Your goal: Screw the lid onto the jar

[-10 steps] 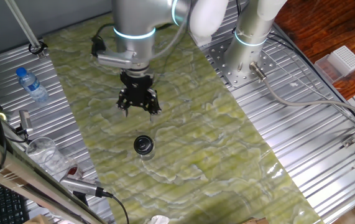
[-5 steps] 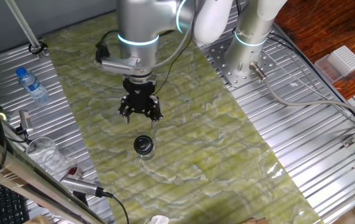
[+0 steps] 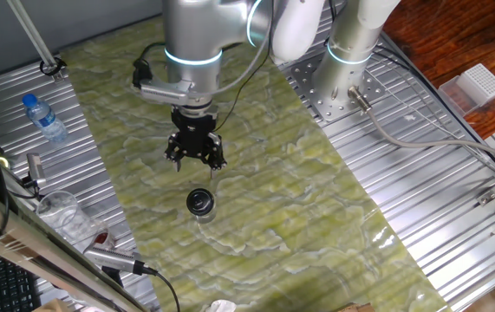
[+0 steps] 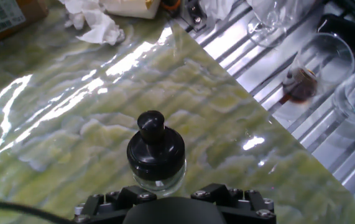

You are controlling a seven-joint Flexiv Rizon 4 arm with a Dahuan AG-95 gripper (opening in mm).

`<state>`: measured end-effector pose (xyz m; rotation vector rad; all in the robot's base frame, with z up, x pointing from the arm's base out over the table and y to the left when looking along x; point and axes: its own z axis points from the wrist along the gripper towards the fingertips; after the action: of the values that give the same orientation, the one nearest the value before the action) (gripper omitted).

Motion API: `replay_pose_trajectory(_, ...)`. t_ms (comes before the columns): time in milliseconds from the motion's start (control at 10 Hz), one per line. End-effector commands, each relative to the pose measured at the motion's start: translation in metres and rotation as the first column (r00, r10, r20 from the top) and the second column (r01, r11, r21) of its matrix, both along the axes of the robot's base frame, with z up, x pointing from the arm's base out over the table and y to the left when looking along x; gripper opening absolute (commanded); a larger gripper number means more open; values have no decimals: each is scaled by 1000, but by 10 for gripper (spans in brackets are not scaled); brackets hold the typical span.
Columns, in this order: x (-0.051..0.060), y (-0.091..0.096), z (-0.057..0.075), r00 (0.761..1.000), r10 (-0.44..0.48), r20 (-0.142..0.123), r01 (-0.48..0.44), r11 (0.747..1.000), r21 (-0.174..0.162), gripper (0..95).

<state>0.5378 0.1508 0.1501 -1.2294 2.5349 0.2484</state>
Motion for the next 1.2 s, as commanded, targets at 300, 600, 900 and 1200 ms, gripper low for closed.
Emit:
replay_pose_trajectory(300,1,0,-1,1000,13,8,-13,1000,-13,760)
replay_pose_trajectory(600,1,0,-1,997,77,27,-77,997,-17,760)
replay_pose_trajectory(900,3,3,-4,994,106,39,-106,994,3,950)
replay_pose_trajectory(1200,6,9,-8,993,106,56,-106,994,-3,950)
